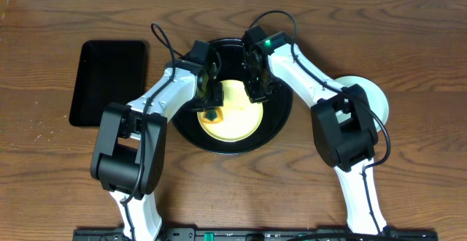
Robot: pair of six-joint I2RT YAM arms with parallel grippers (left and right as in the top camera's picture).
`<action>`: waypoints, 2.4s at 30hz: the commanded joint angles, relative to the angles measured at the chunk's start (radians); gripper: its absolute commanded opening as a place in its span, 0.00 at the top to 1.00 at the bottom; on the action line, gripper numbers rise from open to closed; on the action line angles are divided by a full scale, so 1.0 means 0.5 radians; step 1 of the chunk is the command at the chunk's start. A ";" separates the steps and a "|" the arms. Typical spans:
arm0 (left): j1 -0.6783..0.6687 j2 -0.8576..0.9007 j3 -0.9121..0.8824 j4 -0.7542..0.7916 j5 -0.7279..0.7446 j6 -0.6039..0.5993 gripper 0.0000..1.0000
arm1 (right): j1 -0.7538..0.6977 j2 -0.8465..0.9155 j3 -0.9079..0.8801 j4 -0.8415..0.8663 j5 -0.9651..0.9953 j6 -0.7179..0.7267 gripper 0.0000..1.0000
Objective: Clean dirty plates on tray and stack at the side
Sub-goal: 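Lower the sponge onto the yellow plate and scrub with the left gripper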
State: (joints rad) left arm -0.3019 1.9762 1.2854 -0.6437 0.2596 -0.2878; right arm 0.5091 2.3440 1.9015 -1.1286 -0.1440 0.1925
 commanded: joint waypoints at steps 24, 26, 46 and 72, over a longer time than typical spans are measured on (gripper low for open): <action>-0.011 0.106 -0.046 0.037 -0.570 -0.418 0.92 | -0.013 -0.005 -0.041 0.043 -0.030 -0.028 0.99; -0.016 0.106 -0.046 -0.106 -0.401 -0.430 0.92 | -0.013 -0.005 -0.041 0.043 -0.030 -0.028 0.99; -0.014 0.106 -0.046 0.206 -0.465 -0.539 0.93 | -0.012 -0.005 -0.041 0.055 -0.061 -0.027 0.99; -0.011 -0.648 0.183 -0.395 -0.528 -0.162 0.93 | -0.011 -0.005 -0.096 0.135 -0.132 0.018 0.95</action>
State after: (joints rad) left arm -0.3096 1.7184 1.3487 -0.8379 -0.0273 -0.4458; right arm 0.5079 2.3436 1.8816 -1.0672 -0.2039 0.1913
